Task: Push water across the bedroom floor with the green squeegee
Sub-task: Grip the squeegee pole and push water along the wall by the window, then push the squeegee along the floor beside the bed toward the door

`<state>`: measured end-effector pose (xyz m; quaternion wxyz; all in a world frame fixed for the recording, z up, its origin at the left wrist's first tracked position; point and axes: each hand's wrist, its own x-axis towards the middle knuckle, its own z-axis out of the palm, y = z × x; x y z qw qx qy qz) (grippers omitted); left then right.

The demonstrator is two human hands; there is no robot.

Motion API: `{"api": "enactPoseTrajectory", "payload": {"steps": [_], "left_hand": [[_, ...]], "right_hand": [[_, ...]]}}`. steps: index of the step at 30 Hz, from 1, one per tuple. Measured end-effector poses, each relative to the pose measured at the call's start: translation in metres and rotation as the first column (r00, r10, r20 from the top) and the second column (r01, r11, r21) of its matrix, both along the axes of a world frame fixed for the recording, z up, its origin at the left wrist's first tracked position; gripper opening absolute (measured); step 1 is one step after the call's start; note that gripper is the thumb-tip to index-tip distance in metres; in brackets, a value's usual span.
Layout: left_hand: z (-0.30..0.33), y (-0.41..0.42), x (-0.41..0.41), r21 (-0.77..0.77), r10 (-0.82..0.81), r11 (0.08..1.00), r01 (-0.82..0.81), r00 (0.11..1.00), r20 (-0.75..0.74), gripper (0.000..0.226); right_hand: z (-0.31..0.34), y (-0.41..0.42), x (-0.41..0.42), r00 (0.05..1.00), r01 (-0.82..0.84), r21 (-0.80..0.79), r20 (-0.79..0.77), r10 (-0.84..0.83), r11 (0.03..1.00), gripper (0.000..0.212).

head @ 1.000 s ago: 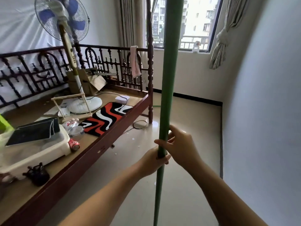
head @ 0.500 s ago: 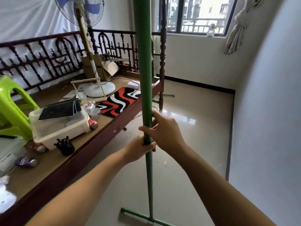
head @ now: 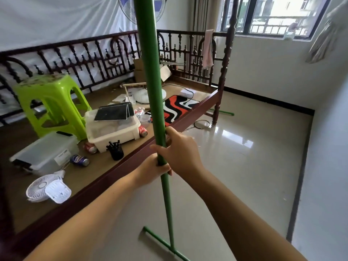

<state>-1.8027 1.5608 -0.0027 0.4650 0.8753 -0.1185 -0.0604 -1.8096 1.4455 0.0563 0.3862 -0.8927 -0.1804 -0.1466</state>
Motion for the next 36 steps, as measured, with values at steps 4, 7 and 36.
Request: {"api": "enactPoseTrajectory", "payload": {"steps": [4, 7, 36], "left_hand": [[-0.002, -0.001, -0.008, -0.02, -0.009, 1.0, 0.009, 1.0, 0.011, 0.039], [-0.009, -0.003, -0.009, -0.044, 0.02, 0.999, -0.019, 1.0, 0.017, 0.024], [-0.136, -0.091, -0.091, -0.188, 0.089, 0.977, -0.098, 0.994, -0.055, 0.044]], "right_hand": [[-0.003, -0.001, -0.004, 0.999, -0.019, 0.078, -0.048, 0.023, 0.997, 0.039], [-0.004, -0.006, -0.006, 0.992, -0.068, 0.144, -0.099, 0.082, 0.987, 0.034], [-0.191, -0.214, -0.165, 0.639, 0.7, 0.348, -0.696, -0.328, 0.624, 0.048]]}}
